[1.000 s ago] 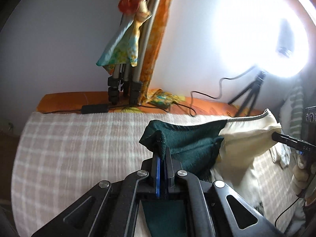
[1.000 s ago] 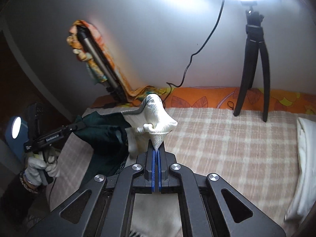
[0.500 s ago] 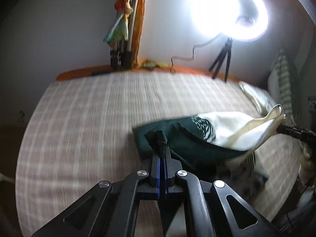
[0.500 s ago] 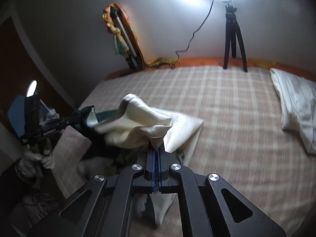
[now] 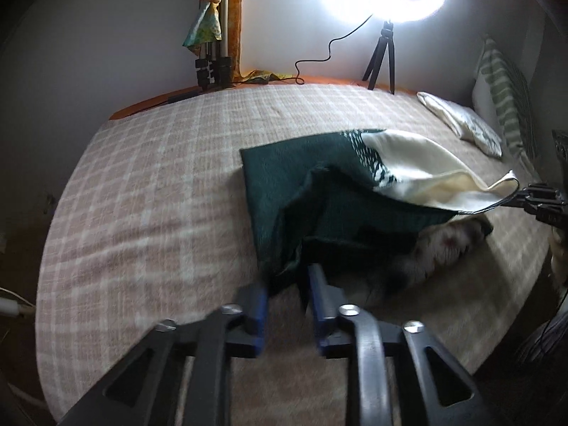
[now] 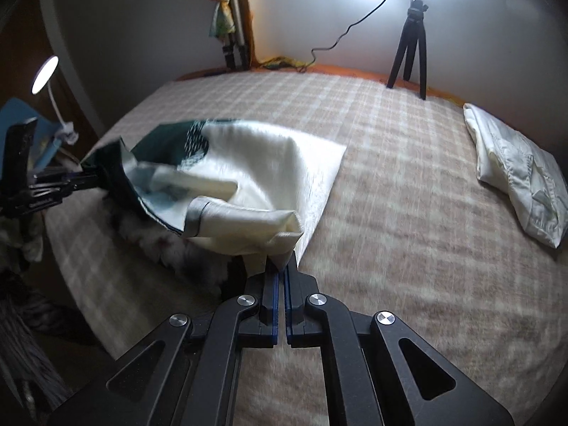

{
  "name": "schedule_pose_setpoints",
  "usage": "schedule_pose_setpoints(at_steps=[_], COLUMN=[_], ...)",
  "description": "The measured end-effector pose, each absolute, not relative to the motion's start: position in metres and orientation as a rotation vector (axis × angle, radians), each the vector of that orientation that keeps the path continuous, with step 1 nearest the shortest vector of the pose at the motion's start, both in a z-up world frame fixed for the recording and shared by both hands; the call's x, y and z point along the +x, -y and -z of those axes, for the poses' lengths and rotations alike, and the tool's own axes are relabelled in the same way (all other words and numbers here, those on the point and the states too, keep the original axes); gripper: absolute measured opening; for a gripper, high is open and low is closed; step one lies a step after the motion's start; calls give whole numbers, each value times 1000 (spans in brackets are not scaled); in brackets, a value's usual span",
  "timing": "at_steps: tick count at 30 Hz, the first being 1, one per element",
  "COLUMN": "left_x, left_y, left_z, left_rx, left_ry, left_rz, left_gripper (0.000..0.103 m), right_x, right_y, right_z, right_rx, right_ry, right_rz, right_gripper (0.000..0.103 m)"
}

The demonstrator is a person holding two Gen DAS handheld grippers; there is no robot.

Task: Fold small clothes
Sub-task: 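Lower the folded hem onto the shirt and open both tools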

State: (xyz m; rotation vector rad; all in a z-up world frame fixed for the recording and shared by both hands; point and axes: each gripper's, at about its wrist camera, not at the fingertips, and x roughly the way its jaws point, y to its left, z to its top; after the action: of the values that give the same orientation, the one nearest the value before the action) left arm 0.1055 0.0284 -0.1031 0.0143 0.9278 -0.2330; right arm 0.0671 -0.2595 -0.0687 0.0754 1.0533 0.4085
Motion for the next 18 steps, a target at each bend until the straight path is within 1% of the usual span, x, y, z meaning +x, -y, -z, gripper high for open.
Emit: schedule_pose_setpoints(at_steps=[2,4,7,8,9,11,12,14,18], left_x=[101,97,90,89,89,94,98,105,122], left_y=[-37,-47,-63,-65,-67,-67,-66,-58,-30], left_z=[101,96,86,84,83,82,84,86,89], left_rx=[-11,-58,-134,-157,-176,-184,-195,-202,-130], left_ry=[-932,-930,-906,-899,-896,-893,-900,-910,-919], left_rz=[231,228,226,230,231,219,223,239,289], left_gripper=[27,31,34,35,37,38,38,38,38], right_x=[57,49,38,34,32,33,36,44,61], right_y=[260,262,273,277,280,287,291,295,290], right_z=[69,67,63,61,60,61,64,72,103], right_rx=[46,27,63,75,83,133,192,268,392], right_ry=[-1055,-1058,-1065,-1065,-1065,-1073,-1086,-1111,-1224], right_rz=[-417,-426,-457,-468,-463,-439,-430,-412,-400], right_gripper=[2,3,5,7,9,30,33,33,33])
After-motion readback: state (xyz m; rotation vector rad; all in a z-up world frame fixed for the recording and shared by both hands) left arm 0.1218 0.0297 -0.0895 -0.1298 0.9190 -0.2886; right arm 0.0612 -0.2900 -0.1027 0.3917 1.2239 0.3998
